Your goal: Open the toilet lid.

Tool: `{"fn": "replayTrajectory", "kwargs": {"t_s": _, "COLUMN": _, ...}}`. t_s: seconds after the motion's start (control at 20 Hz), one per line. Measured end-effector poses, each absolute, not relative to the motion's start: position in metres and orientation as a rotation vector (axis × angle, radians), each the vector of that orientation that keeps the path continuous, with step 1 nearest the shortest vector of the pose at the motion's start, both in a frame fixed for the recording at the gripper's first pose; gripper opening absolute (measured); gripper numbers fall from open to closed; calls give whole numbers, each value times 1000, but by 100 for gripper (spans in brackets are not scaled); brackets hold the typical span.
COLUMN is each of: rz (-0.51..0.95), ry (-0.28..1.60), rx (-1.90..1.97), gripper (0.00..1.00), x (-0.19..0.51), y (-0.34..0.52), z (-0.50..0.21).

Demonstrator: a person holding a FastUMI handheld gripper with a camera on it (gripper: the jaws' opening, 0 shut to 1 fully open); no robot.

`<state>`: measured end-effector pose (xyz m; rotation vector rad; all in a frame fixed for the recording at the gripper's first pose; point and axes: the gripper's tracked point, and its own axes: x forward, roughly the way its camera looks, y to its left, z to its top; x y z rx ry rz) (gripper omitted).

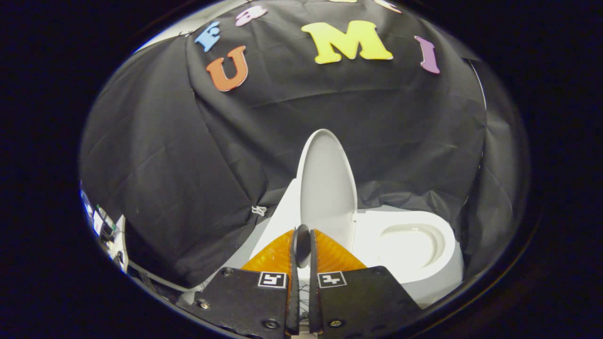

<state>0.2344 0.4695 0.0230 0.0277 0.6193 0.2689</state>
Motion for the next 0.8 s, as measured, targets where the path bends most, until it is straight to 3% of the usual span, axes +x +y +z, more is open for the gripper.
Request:
{"fn": "replayTrajectory", "kwargs": {"t_s": 0.3, "rz": 271, "ry": 584, "rx": -24, "gripper": 13, "x": 240, "y": 482, "z": 17}}
{"fn": "replayTrajectory", "kwargs": {"t_s": 0.6, "rz": 431, "ry": 620, "rx": 94, "gripper": 40, "x": 223, "y": 485, "z": 5}}
{"fn": "replayTrajectory", "kwargs": {"t_s": 0.8, "rz": 540, "ry": 621, "rx": 241, "gripper": 48, "x": 207, "y": 478, "z": 11}}
